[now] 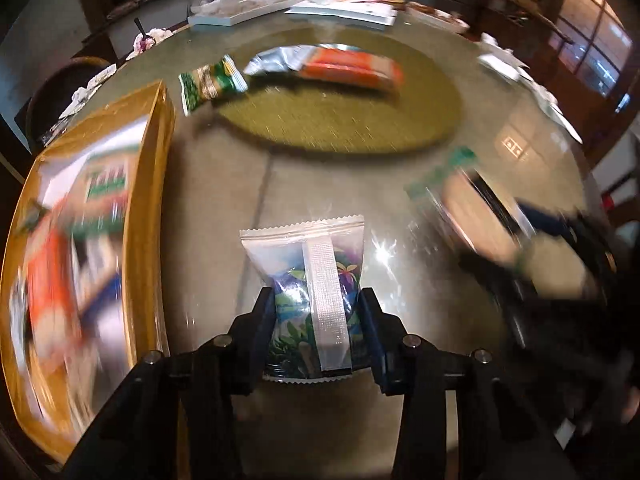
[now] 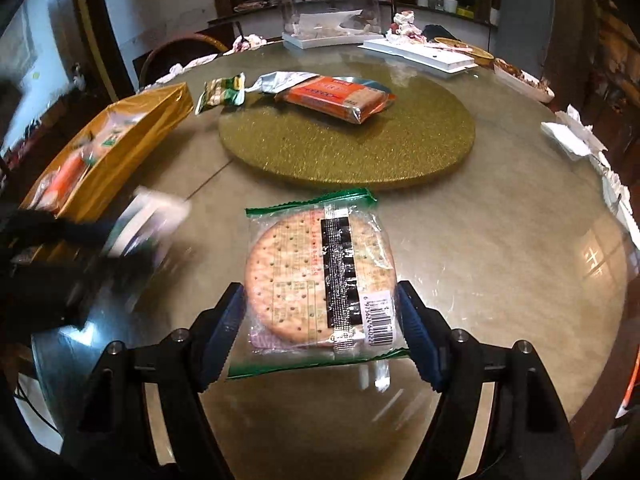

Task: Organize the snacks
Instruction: 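Carry the round cracker pack to the tray with the right gripper while the left carries a small floral sachet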

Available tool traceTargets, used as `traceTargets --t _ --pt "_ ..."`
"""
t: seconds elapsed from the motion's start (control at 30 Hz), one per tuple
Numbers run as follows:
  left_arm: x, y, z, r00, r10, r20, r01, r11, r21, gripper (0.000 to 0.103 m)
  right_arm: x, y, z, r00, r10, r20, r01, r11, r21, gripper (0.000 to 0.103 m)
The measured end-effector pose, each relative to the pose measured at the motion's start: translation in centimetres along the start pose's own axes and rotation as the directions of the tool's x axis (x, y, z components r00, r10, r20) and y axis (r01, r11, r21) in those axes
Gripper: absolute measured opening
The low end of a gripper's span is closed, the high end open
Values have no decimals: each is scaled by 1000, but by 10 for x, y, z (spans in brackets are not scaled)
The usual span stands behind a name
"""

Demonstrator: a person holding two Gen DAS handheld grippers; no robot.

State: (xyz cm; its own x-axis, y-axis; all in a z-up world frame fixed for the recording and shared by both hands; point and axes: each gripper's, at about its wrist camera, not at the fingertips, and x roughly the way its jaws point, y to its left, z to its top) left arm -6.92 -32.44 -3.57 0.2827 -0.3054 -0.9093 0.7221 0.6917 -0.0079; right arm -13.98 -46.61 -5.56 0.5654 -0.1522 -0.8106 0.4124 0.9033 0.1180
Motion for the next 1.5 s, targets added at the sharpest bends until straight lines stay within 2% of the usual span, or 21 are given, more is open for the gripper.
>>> traceTargets --t 0.17,0.23,0.3,0.33,0.37,0.43,0.53,0.67,0.8,0.87,0.97,1.13,1.3,1.43,1.5 --pt "-5 0 -22 1000 1 23 0 999 -49 58 -3 6 -5 999 -35 -14 35 999 -20 77" --pt "-4 2 -20 998 35 42 -32 997 -74 58 -3 8 -6 999 -36 -19 35 999 -21 76" --pt "-6 4 -23 997 41 58 -36 996 -86 56 -4 7 -8 999 -38 -12 38 999 -6 75" --pt "-6 3 -24 997 40 68 -34 995 -89 51 -4 7 -8 999 -42 -5 42 999 1 74" --pt "-7 3 -24 997 28 76 -21 996 -90 44 -5 6 -9 999 -40 0 40 999 11 73" --pt "-11 8 -25 995 -29 91 39 993 -113 38 -8 3 -10 1000 -7 9 7 999 45 73" --pt "-15 16 -29 989 -85 118 103 983 -153 35 -14 -5 -11 994 106 21 -108 987 123 73" --pt "-30 23 -35 976 -125 177 158 970 -183 34 -19 -2 -11 991 125 38 -130 974 184 72" --pt "-52 32 -41 961 -148 233 198 958 -208 34 -35 16 0 978 179 105 -194 968 160 72" --pt "-67 41 -42 953 -127 275 192 955 -227 34 -43 30 9 967 214 136 -232 965 126 72" --pt "-90 63 -43 937 -54 345 154 951 -269 34 -51 54 22 946 280 164 -296 952 82 72" --pt "-120 123 -42 911 51 408 122 913 -388 34 -48 97 54 919 362 156 -365 931 -9 72" --pt "-129 179 -34 901 139 410 77 880 -468 34 -26 125 97 886 439 149 -444 896 3 72" --pt "-125 212 -20 904 149 402 74 869 -490 34 2 152 124 888 451 87 -453 892 -8 72" --pt "-114 227 -7 911 136 389 80 868 -491 34 20 166 136 891 450 53 -450 893 -14 72"
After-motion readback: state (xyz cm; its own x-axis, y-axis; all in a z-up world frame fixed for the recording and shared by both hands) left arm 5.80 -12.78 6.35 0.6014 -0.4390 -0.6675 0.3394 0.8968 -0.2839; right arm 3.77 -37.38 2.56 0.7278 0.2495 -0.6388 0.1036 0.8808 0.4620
